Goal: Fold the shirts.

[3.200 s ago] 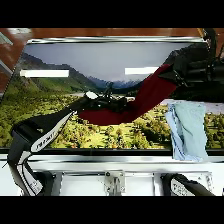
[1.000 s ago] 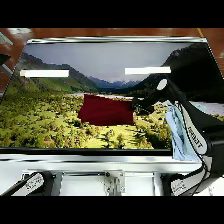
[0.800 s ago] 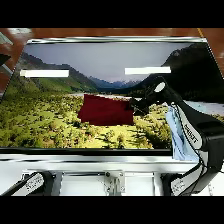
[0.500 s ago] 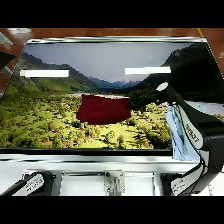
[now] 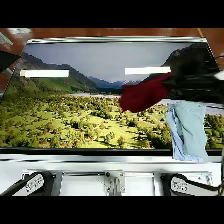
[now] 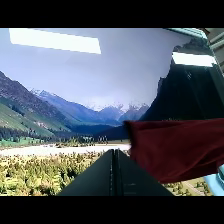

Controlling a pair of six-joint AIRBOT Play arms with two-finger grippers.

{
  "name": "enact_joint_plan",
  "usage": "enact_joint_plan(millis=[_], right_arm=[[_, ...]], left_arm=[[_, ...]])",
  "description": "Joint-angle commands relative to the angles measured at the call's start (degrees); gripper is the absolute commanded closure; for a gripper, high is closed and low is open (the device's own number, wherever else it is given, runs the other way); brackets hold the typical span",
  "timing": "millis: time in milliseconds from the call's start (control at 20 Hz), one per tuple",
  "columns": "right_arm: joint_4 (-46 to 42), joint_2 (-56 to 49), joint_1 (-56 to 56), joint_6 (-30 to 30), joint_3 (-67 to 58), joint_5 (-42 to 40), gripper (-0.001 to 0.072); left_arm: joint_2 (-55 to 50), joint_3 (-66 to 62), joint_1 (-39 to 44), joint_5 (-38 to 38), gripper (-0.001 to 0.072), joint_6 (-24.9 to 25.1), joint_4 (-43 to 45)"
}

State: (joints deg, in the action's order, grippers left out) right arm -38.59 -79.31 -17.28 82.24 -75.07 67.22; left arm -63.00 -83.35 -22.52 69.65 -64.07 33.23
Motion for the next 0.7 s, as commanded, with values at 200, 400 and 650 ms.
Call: enact_joint_plan(millis=[200,400,650], right_arm=[[-12.94,13.33,-21.84,9.11,0.02,3.13,0.0645],[-15.91,15.15,-29.20,10.73,0.02,2.25,0.0645],[-16.44,14.86,-30.34,13.16,0.02,-3.37,0.0645]], left_arm=[[0.04,0.02,0.04,0.04,0.0666,0.02,0.09],[0.04,0.02,0.07,0.09,0.0666,0.00,0.09],[0.04,0.02,0.07,0.07,0.0666,-0.02,0.09]])
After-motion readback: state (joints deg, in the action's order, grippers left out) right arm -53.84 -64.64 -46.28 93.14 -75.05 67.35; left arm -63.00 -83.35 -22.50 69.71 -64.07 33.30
